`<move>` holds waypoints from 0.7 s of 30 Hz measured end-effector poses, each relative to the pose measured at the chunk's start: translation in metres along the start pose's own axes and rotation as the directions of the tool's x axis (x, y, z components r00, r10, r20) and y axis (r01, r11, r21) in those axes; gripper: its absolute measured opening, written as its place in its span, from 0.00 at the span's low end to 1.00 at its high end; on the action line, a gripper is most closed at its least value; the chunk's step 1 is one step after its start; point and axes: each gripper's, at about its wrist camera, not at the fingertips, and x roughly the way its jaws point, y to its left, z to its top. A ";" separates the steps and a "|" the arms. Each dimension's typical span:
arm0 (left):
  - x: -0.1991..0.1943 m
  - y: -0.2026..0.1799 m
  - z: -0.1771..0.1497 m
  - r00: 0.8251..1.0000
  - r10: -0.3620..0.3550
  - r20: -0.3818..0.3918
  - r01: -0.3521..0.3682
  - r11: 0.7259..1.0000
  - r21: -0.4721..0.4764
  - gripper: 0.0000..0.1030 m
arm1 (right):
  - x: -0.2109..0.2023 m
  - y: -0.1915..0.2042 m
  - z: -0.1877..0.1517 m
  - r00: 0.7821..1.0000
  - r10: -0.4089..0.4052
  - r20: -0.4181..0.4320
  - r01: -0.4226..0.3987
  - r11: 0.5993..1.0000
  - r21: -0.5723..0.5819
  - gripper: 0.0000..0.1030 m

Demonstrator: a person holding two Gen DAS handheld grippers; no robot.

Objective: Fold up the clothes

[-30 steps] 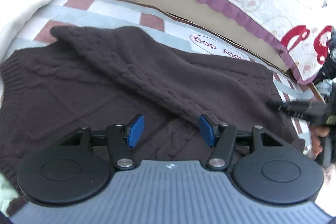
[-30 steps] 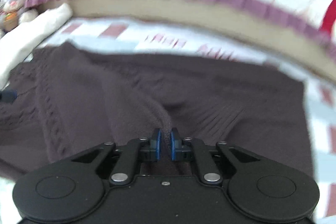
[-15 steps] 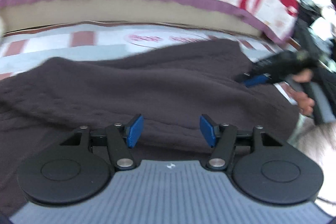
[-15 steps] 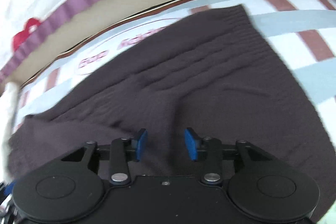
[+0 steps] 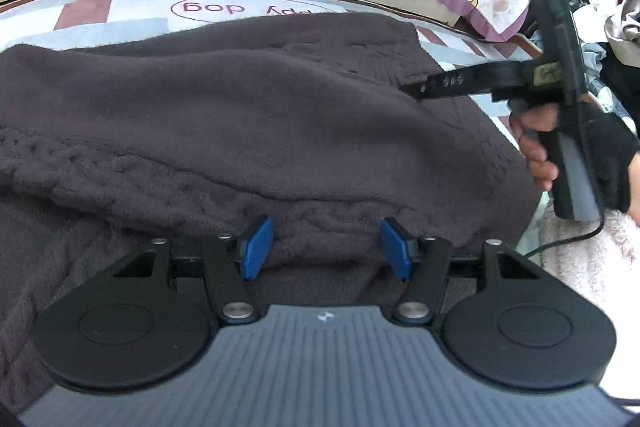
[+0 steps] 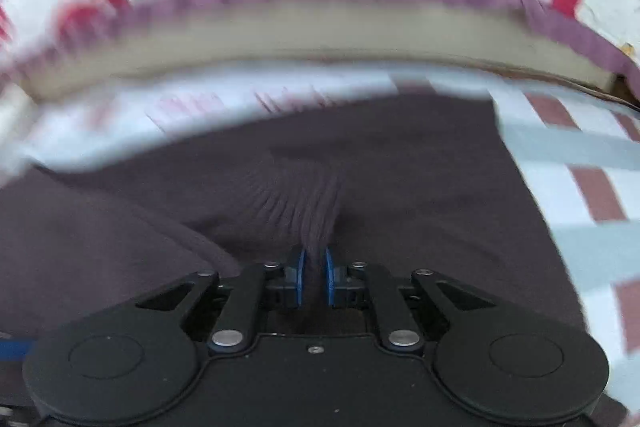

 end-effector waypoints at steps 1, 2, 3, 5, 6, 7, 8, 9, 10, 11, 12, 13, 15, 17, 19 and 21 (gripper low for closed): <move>-0.003 0.003 0.000 1.000 0.003 0.004 -0.002 1.000 -0.022 0.57 | -0.005 0.000 0.001 1.000 -0.021 0.014 0.021 1.000 -0.001 0.21; -0.005 0.006 0.000 1.000 0.005 0.008 -0.005 0.999 -0.043 0.57 | -0.016 0.000 0.002 0.998 -0.030 0.049 0.030 1.000 0.010 0.25; -0.008 0.009 0.000 1.000 0.008 0.012 -0.007 0.998 -0.065 0.57 | -0.027 -0.001 0.004 0.996 -0.041 0.084 0.039 0.999 0.021 0.30; -0.013 0.016 0.001 1.000 0.014 0.020 -0.011 0.994 -0.108 0.57 | -0.038 -0.007 0.007 0.999 -0.010 0.048 0.009 0.999 0.039 0.34; -0.015 0.019 0.001 1.000 0.017 0.024 -0.013 0.992 -0.129 0.57 | -0.040 -0.011 0.008 1.000 0.016 0.007 -0.017 0.999 0.048 0.36; -0.018 0.022 0.001 0.999 0.020 0.028 -0.015 0.988 -0.151 0.57 | -0.043 -0.015 0.009 0.998 0.043 -0.034 -0.041 0.997 0.058 0.38; -0.020 0.025 0.001 0.999 0.023 0.031 -0.017 0.985 -0.172 0.57 | -0.046 -0.019 0.011 0.995 0.071 -0.074 -0.066 0.995 0.069 0.42; -0.023 0.029 0.001 0.999 0.022 0.042 -0.013 0.980 -0.197 0.57 | -0.048 -0.023 0.012 0.989 0.098 -0.114 -0.090 0.993 0.081 0.44; -0.029 0.036 0.000 0.994 -0.009 0.109 0.036 0.967 -0.252 0.57 | -0.051 -0.027 0.013 0.980 0.126 -0.153 -0.113 0.989 0.094 0.51; -0.033 0.042 -0.003 0.987 -0.022 0.160 0.071 0.948 -0.310 0.58 | -0.052 -0.029 0.012 0.973 0.127 -0.194 -0.110 0.989 0.097 0.57; -0.038 0.048 -0.005 0.978 -0.032 0.206 0.107 0.926 -0.361 0.59 | -0.052 -0.029 0.008 0.967 0.096 -0.236 -0.079 0.994 0.081 0.58; -0.037 0.051 -0.006 0.977 -0.042 0.209 0.122 0.914 -0.386 0.61 | -0.053 -0.028 0.001 0.961 0.087 -0.263 -0.070 0.995 0.073 0.58; -0.030 0.052 -0.005 0.989 -0.017 0.150 0.075 0.916 -0.393 0.62 | -0.050 -0.031 -0.008 0.951 0.123 -0.283 -0.093 0.989 0.116 0.60; -0.022 0.049 -0.006 0.995 0.016 0.096 0.022 0.928 -0.372 0.62 | -0.039 -0.034 -0.010 0.941 0.157 -0.301 -0.110 0.980 0.168 0.64; -0.017 0.042 -0.006 0.996 0.020 0.086 0.010 0.942 -0.335 0.61 | -0.027 -0.030 -0.009 0.934 0.176 -0.311 -0.120 0.974 0.193 0.59; -0.014 0.037 -0.006 0.997 0.033 0.065 -0.015 0.964 -0.267 0.42 | -0.028 -0.019 -0.008 0.930 0.228 -0.288 -0.188 0.969 0.159 0.02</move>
